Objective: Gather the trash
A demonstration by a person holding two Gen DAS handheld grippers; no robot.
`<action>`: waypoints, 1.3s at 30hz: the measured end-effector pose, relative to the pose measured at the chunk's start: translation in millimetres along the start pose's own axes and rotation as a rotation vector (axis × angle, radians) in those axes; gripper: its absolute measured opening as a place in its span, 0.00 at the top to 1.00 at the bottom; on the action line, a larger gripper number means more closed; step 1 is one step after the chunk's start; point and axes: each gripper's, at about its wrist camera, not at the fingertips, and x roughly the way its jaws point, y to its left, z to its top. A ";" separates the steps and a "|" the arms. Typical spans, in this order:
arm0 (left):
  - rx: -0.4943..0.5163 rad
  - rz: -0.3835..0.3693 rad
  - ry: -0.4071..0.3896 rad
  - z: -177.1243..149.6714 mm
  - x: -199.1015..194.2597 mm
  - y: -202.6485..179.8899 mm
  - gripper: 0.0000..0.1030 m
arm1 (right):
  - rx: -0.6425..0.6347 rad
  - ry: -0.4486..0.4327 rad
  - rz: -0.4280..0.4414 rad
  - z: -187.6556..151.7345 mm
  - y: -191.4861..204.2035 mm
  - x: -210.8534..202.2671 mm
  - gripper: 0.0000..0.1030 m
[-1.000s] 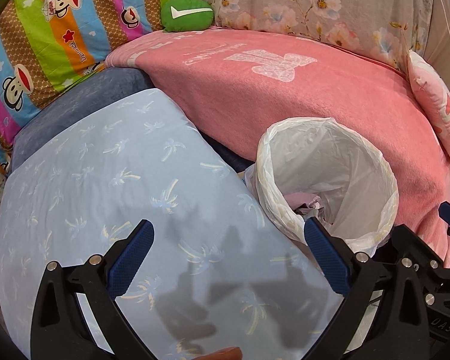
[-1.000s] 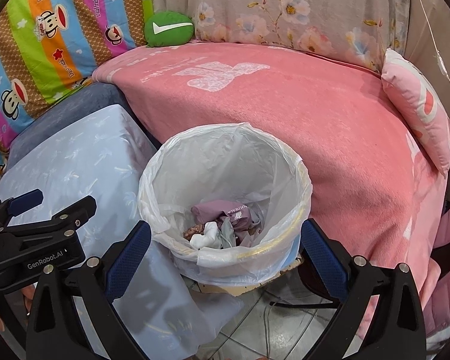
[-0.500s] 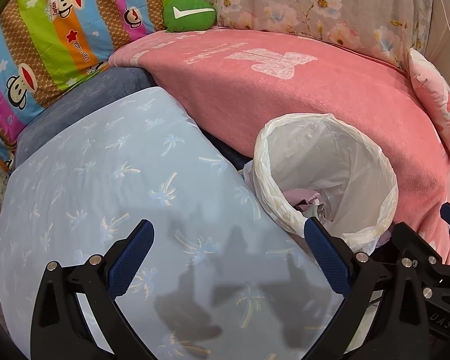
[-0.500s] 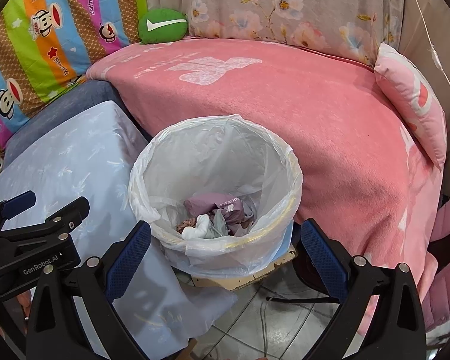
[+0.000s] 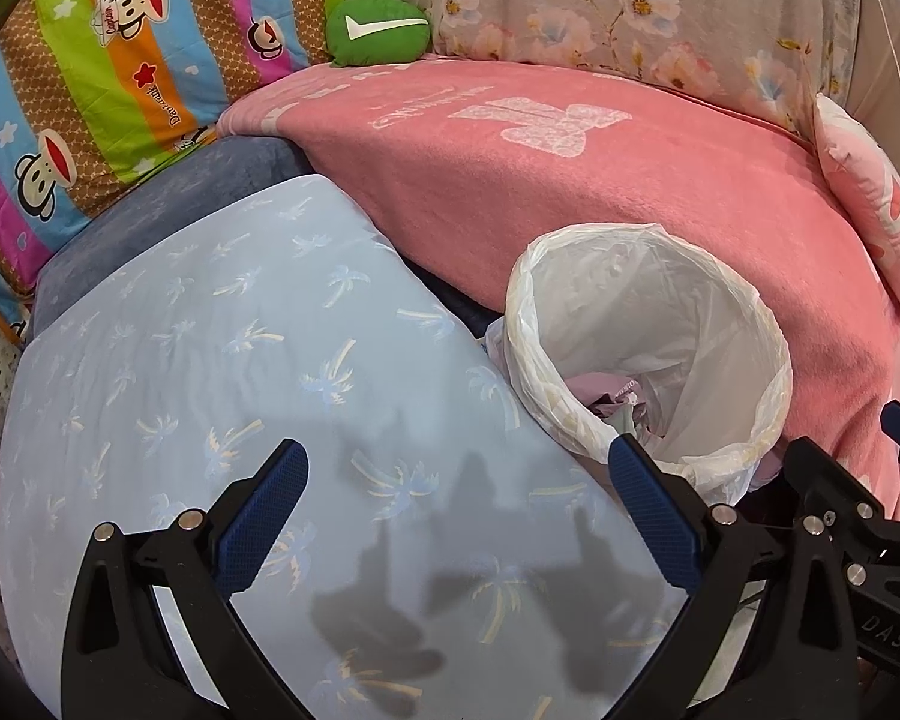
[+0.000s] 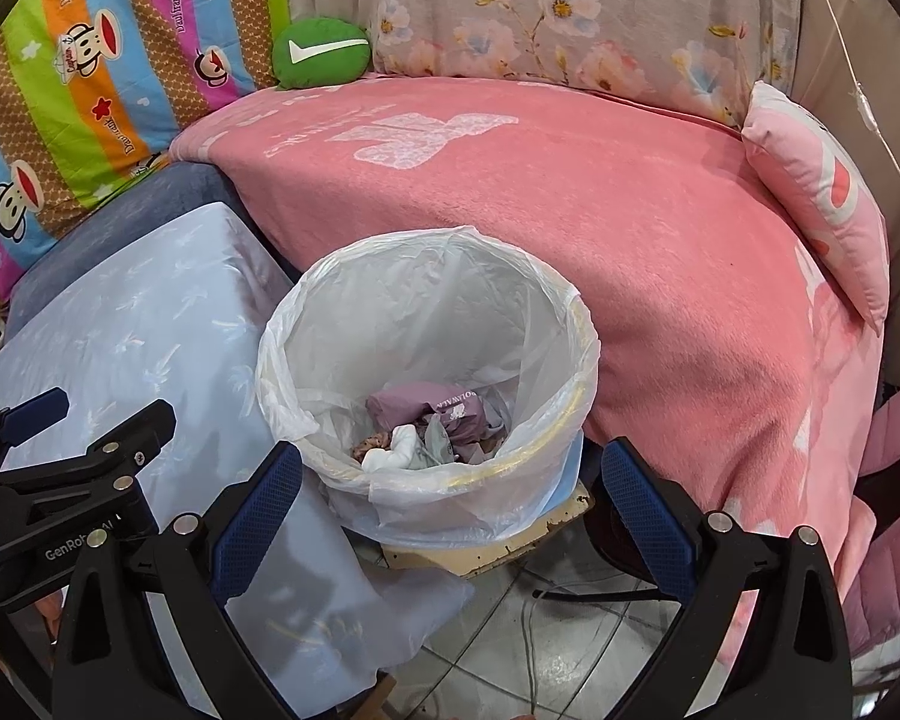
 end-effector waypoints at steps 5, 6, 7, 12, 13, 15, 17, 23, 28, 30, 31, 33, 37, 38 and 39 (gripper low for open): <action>0.000 0.000 -0.003 -0.8 -1.5 -0.1 0.07 | 0.000 -0.006 -0.002 -1.1 1.0 -3.7 0.04; 0.000 0.000 -0.004 -1.2 -2.5 0.0 0.07 | 0.000 -0.007 -0.003 -1.4 1.7 -4.3 0.04; 0.000 0.001 -0.006 -1.7 -3.5 0.2 0.07 | 0.000 -0.008 -0.002 -1.9 1.5 -5.1 0.04; 0.003 0.001 -0.012 -3.4 -8.1 0.6 0.07 | 0.001 -0.014 0.001 -3.6 3.1 -9.9 0.04; 0.003 0.001 -0.012 -3.6 -8.8 0.7 0.07 | 0.000 -0.015 0.001 -3.7 3.4 -10.3 0.04; 0.001 0.000 -0.011 -3.7 -8.8 0.7 0.07 | 0.001 -0.015 0.001 -3.6 2.8 -10.5 0.04; 0.000 0.001 -0.010 -3.6 -9.2 0.5 0.07 | 0.001 -0.015 0.003 -4.1 3.2 -11.2 0.04; 0.005 0.001 -0.012 -4.1 -10.0 0.1 0.07 | 0.001 -0.016 0.003 -4.4 3.8 -11.5 0.04; 0.012 0.002 -0.018 -5.9 -12.7 0.6 0.07 | 0.000 -0.018 0.004 -5.2 4.7 -13.0 0.04; 0.014 0.002 -0.019 -5.8 -13.4 0.7 0.07 | 0.000 -0.019 0.004 -5.4 4.8 -13.2 0.04; 0.016 0.002 -0.020 -5.7 -13.7 0.9 0.07 | 0.000 -0.019 0.003 -5.7 5.4 -13.7 0.04; 0.016 0.002 -0.020 -5.7 -13.8 0.8 0.07 | 0.000 -0.019 0.003 -5.9 5.5 -14.0 0.04; 0.016 0.002 -0.020 -5.5 -13.7 0.5 0.07 | 0.003 -0.020 0.002 -4.2 5.1 -15.2 0.04; 0.016 0.002 -0.020 -5.5 -13.7 0.5 0.07 | 0.003 -0.020 0.001 -3.9 4.9 -15.2 0.04; 0.017 0.002 -0.019 -5.2 -13.6 0.2 0.07 | 0.004 -0.020 0.001 -3.8 4.9 -15.2 0.04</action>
